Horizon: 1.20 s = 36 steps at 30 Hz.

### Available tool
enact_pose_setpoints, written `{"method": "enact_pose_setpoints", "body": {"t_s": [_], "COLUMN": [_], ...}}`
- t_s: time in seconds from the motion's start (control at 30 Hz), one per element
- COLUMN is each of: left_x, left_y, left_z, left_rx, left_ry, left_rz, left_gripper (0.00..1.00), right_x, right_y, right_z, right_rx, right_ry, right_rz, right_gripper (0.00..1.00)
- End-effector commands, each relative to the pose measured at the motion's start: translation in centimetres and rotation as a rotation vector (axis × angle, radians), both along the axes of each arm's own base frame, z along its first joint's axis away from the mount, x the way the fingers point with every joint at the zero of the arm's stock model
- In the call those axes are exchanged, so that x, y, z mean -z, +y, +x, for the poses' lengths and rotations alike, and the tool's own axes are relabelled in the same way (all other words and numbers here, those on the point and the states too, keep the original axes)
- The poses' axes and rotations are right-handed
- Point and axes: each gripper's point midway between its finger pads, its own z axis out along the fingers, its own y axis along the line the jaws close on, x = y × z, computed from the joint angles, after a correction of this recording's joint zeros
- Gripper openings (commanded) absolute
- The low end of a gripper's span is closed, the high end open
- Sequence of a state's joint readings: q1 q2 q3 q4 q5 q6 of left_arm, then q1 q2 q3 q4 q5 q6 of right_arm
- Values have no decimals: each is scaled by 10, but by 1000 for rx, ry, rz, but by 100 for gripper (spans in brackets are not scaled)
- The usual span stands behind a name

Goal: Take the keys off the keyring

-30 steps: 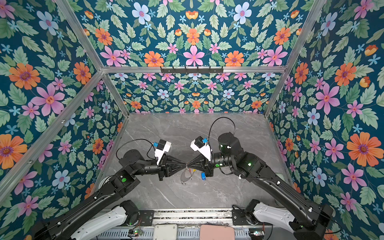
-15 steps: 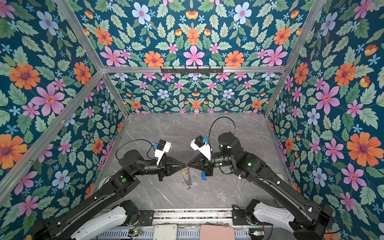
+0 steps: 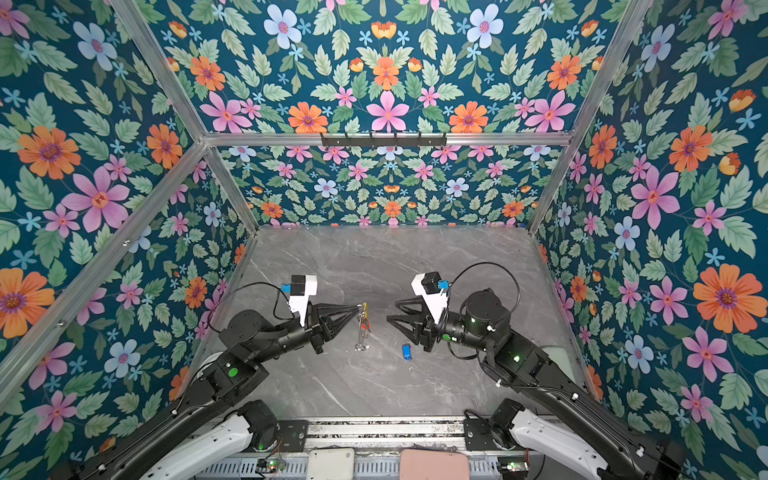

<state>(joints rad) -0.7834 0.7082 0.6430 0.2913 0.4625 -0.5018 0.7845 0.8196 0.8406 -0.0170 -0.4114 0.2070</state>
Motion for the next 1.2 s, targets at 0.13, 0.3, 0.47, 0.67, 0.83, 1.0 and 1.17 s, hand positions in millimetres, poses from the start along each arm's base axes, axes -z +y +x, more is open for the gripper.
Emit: {"method": "enact_pose_setpoints", "body": {"t_s": [0.13, 0.3, 0.47, 0.67, 0.83, 1.0, 1.17], "left_x": [-11, -7, -3, -2, -2, -7, -8], "left_y": [9, 3, 3, 1, -4, -7, -10], "left_z": [19, 20, 20, 16, 5, -10, -19], "left_rx": [-125, -109, -109, -82, -15, 63, 120], "left_ry": [-52, -49, -47, -62, -94, -141, -160], "left_rz": [-52, -43, -39, -46, -59, -86, -101], "left_gripper": [0, 0, 0, 0, 0, 0, 0], "right_x": [2, 8, 12, 18, 22, 27, 29], "right_y": [5, 4, 2, 4, 6, 13, 21], "right_z": [15, 18, 20, 18, 13, 1, -9], "right_rx": [49, 64, 81, 67, 29, -57, -136], "right_ry": [10, 17, 24, 21, 17, 20, 29], "right_rz": [41, 36, 35, 19, -5, -10, -3], "right_gripper": [46, 51, 58, 61, 61, 61, 60]}}
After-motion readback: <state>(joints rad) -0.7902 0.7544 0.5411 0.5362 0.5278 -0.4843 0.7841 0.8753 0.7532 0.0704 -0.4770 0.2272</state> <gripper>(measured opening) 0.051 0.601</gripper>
